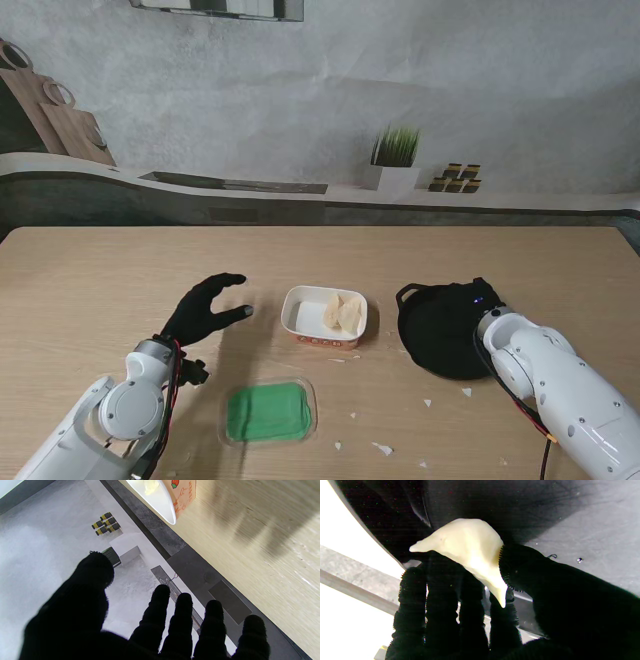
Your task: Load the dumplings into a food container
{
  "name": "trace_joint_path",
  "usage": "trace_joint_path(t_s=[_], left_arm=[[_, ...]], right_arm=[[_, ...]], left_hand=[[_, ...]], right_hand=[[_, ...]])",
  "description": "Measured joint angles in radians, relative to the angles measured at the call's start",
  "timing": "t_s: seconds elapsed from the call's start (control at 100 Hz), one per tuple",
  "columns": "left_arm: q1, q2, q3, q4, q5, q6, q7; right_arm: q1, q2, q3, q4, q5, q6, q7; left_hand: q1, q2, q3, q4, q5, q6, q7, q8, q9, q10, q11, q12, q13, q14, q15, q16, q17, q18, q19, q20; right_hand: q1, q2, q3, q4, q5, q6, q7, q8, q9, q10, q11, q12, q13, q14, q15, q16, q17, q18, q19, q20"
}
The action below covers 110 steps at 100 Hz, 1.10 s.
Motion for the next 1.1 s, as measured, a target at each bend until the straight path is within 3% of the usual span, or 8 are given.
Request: trace_joint_path(t_s=[0.17,0.32,0.47,0.56,0.8,0.84,1.1], left_arm=[[0.001,0.000,-0.002,0.000,0.001,0.000,0.000],[0.002,0.000,-0.004,-0.001,0.002,0.001,0.001],[0.003,0.000,-0.005,-0.002,0.003,0.001,0.002],[0.003,0.000,-0.006,-0.002,0.004,0.001,0.002],[0.004,0.000,-0.007,-0.002,0.004,0.001,0.003],[0.004,0.000,-0.008,-0.002,0.004,0.001,0.004],[0.004,0.000,-0.011,-0.002,0.005,0.000,0.004]], right_arm=[[0.016,0.001,-0.021,0.032,0.011,-0.019,-0.066],[0.025,0.001,-0.026,0.053,0.025,-0.044,-0.101],[0.006,-0.004,0.016,0.041,0.017,-0.083,-0.103],[-0.019,-0.006,0.048,0.016,0.014,-0.116,-0.103],[-0.062,-0.013,0.112,-0.061,0.022,-0.192,-0.094],[-0.066,-0.015,0.120,-0.072,0.025,-0.201,-0.095],[-0.078,-0.028,0.150,-0.119,0.073,-0.224,-0.099]], left_hand=[[0.000,0.000,0.000,0.000,0.000,0.000,0.000,0.000,0.009,0.000,0.000,0.000,0.000,0.000,0.000,0.000,0.000,0.000,0.000,0.000],[0.000,0.000,0.000,0.000,0.023,0.000,0.001,0.000,0.019,0.000,0.000,0.000,0.001,0.000,0.000,0.000,0.000,0.000,0.000,0.000],[0.000,-0.013,0.008,0.000,0.023,0.000,0.001,0.000,0.020,0.000,0.000,0.000,0.001,0.000,0.000,0.000,0.000,0.000,0.000,0.000],[0.000,-0.013,0.010,0.000,0.024,0.000,0.001,0.000,0.020,0.000,0.000,0.000,0.001,0.000,0.000,0.000,0.000,0.000,0.000,0.000],[0.000,-0.013,0.010,0.000,0.024,0.000,0.001,0.000,0.024,0.000,0.000,0.000,0.002,0.000,0.000,0.000,0.000,0.000,0.000,0.000],[0.000,-0.013,0.011,0.000,0.024,0.000,0.001,0.000,0.024,0.000,0.000,0.000,0.002,0.000,0.000,0.000,0.000,0.000,0.000,0.000],[0.000,-0.013,0.016,0.000,0.024,0.000,0.001,0.000,0.025,0.000,0.000,0.000,0.002,0.000,0.001,0.000,0.000,0.000,0.000,0.000]], right_hand=[[0.025,-0.048,0.010,-0.027,0.098,-0.079,0.008,-0.051,0.079,0.032,0.000,-0.051,0.100,0.046,0.035,-0.087,0.060,0.032,0.021,0.000],[0.045,-0.072,0.008,-0.051,0.190,-0.095,0.008,-0.066,0.135,0.073,0.000,-0.064,0.172,0.068,0.054,-0.124,0.107,0.056,0.025,0.001],[0.074,-0.096,-0.013,-0.091,0.239,-0.097,0.007,-0.067,0.176,0.074,0.000,-0.064,0.235,0.069,0.070,-0.141,0.165,0.064,0.025,0.001],[0.091,-0.096,-0.014,-0.091,0.243,-0.097,0.006,-0.067,0.178,0.074,0.000,-0.064,0.260,0.033,0.081,-0.137,0.189,0.064,0.025,-0.002],[0.131,-0.094,0.002,-0.087,0.255,-0.071,0.006,-0.067,0.225,0.076,0.006,-0.036,0.286,0.028,0.081,-0.094,0.223,0.064,0.025,-0.016],[0.164,-0.077,0.037,-0.087,0.268,-0.069,0.006,-0.067,0.263,0.053,0.024,-0.024,0.297,0.028,0.080,-0.090,0.230,0.064,0.025,-0.020],[0.190,-0.077,0.048,-0.087,0.268,-0.058,0.006,-0.067,0.282,0.053,0.028,0.002,0.298,0.028,0.069,-0.069,0.231,0.064,0.025,-0.026]])
